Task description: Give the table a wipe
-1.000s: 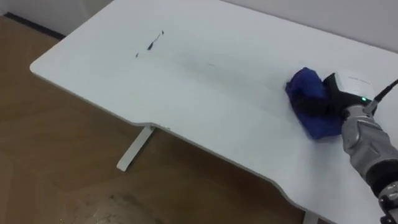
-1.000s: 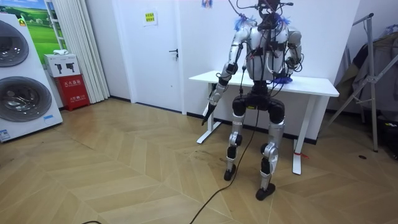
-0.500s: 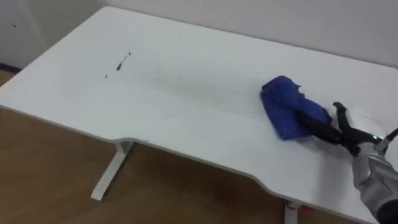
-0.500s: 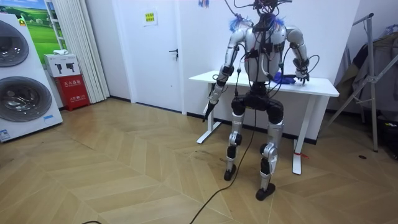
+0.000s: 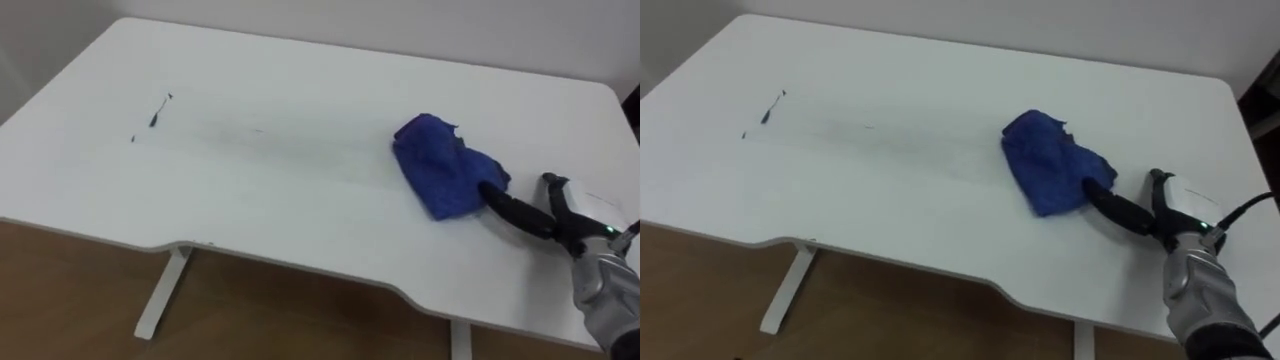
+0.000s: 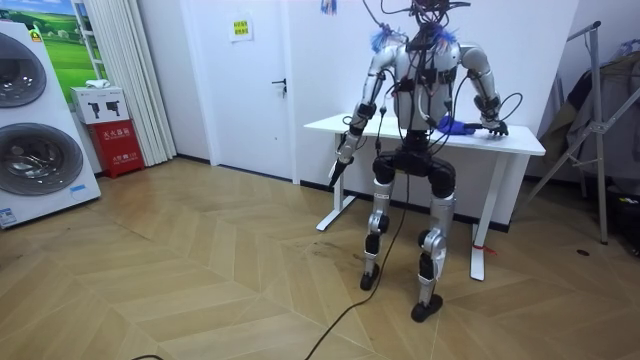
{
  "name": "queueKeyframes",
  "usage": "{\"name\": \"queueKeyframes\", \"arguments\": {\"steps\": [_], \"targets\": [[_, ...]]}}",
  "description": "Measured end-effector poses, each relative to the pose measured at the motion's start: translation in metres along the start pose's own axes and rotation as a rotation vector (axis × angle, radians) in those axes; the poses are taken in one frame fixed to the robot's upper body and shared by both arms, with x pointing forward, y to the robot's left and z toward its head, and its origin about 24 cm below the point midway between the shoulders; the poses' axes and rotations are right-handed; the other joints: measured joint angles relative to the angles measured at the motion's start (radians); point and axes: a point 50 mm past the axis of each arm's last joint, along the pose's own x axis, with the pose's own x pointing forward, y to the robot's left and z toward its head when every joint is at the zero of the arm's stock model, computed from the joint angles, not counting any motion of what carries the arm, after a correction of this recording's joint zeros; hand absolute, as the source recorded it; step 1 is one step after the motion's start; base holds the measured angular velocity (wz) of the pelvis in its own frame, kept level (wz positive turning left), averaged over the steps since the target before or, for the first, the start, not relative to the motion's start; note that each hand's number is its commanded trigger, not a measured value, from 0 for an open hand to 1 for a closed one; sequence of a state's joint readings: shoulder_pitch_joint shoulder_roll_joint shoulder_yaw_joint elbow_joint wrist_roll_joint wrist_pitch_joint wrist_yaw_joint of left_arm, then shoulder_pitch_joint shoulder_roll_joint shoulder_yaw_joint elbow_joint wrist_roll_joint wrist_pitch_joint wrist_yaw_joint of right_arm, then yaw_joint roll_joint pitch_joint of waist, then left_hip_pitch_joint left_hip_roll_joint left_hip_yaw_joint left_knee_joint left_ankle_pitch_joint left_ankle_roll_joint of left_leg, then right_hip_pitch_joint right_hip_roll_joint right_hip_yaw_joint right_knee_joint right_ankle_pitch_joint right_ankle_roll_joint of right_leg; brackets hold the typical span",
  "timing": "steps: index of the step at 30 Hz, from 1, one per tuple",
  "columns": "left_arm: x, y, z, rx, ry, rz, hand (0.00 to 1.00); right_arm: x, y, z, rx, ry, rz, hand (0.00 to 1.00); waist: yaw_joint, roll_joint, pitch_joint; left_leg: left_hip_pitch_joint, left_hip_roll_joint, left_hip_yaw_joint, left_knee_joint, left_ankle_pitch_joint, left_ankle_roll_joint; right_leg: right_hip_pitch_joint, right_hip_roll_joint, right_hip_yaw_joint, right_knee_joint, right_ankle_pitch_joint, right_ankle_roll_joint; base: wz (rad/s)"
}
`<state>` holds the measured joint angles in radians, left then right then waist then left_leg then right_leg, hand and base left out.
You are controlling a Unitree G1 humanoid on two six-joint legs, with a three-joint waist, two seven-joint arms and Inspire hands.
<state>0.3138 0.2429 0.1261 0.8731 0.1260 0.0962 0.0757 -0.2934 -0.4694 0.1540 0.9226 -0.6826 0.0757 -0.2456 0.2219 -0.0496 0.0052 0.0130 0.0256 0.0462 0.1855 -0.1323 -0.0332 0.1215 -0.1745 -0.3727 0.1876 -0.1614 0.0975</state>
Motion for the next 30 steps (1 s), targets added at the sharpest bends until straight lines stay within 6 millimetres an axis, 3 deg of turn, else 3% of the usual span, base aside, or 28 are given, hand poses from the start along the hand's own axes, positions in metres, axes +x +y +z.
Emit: {"name": "queueKeyframes", "arguments": {"steps": [5,10,16,19,25,28,30], "targets": [[-0.001,0.005,0.002,-0.024,-0.012,0.018,0.00,0.002,-0.011,-0.011,0.056,0.058,-0.047,0.00,-0.006,-0.012,-0.0029,0.001,0.000,0.000,0.000,0.000,0.000,0.003,0.000,0.000,0.000,0.000,0.000,0.00],[-0.001,0.006,0.001,-0.032,-0.008,0.029,0.00,0.003,-0.019,-0.016,0.122,0.091,-0.101,0.00,-0.031,-0.024,0.0001,0.019,0.001,0.011,-0.001,-0.002,0.001,0.019,0.000,0.014,0.000,0.000,0.000,-0.06],[-0.002,0.008,-0.005,-0.042,0.009,0.054,0.00,0.003,-0.037,-0.025,0.228,0.132,-0.242,0.00,-0.090,-0.026,-0.0043,0.019,-0.001,0.022,0.004,-0.004,0.003,0.010,-0.006,0.017,0.004,-0.001,0.002,-0.05],[-0.002,0.009,-0.009,-0.078,0.030,0.065,0.00,-0.001,-0.042,-0.043,0.312,0.201,-0.295,0.00,-0.113,-0.019,-0.0094,0.018,-0.002,0.036,0.015,-0.014,0.012,-0.010,-0.020,0.019,0.053,-0.001,0.002,-0.11],[-0.003,0.015,-0.021,-0.115,0.074,0.089,0.00,-0.020,-0.036,-0.088,0.464,0.392,-0.392,0.00,-0.164,-0.009,-0.0062,0.007,-0.025,0.058,0.066,-0.062,0.051,-0.049,-0.066,0.016,0.162,0.005,0.012,-0.08],[-0.003,0.023,-0.020,-0.127,0.066,0.113,0.00,-0.038,-0.018,-0.116,0.578,0.528,-0.393,0.00,-0.195,-0.013,-0.0065,-0.003,-0.040,0.034,0.090,-0.073,0.066,-0.033,-0.069,0.018,0.127,0.020,0.020,0.15],[-0.003,0.028,-0.018,-0.156,0.051,0.138,0.00,-0.052,0.000,-0.136,0.653,0.658,-0.364,0.00,-0.200,-0.026,-0.0091,-0.001,-0.044,0.039,0.090,-0.077,0.072,-0.032,-0.066,0.043,0.106,0.025,0.022,-0.04]]}}
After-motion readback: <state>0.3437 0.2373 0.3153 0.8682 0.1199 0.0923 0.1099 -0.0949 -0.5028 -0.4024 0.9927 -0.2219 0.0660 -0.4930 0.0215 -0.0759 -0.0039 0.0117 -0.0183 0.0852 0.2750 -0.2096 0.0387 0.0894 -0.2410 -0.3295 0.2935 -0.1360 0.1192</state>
